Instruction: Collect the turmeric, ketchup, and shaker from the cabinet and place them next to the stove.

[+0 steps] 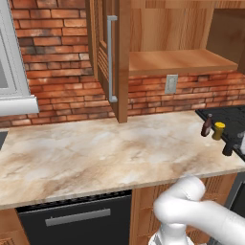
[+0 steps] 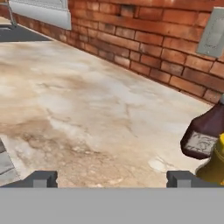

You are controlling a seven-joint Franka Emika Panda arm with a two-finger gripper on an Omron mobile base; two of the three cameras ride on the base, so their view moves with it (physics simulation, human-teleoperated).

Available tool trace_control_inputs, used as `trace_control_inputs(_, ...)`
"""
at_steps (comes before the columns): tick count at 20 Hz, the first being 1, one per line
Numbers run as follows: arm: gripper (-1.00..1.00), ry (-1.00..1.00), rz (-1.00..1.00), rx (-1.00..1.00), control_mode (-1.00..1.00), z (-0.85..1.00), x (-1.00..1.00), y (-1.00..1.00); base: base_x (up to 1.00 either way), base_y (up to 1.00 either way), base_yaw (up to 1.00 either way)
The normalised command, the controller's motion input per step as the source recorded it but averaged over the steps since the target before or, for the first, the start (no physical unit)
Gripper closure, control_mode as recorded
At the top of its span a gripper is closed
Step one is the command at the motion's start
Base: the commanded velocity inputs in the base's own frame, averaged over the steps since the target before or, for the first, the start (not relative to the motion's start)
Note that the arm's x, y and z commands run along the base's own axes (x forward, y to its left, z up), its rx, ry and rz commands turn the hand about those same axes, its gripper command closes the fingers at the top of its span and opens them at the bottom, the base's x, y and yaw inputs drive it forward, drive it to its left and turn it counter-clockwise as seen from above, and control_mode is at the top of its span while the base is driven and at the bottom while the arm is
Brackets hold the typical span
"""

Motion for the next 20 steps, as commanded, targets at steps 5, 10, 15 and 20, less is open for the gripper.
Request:
trace_control_inputs(5,-1.0,0.0,0.0,-0.1,-1.0,0.0,-0.36,1.0,0.0,0.0,0.0)
trace_control_inputs(10,-1.0,0.0,0.0,-0.11,-1.0,0.11,-0.55,1.0,0.0,0.0,0.0)
trace_control_inputs(15,-1.0,-0.01,0.0,-0.12,-1.0,0.37,-0.52,1.0,0.0,0.0,0.0)
trace_control_inputs(20,-1.0,-0.12,0.0,-0.19,-1.0,0.78,-0.46,0.98,0.0,0.0,0.0)
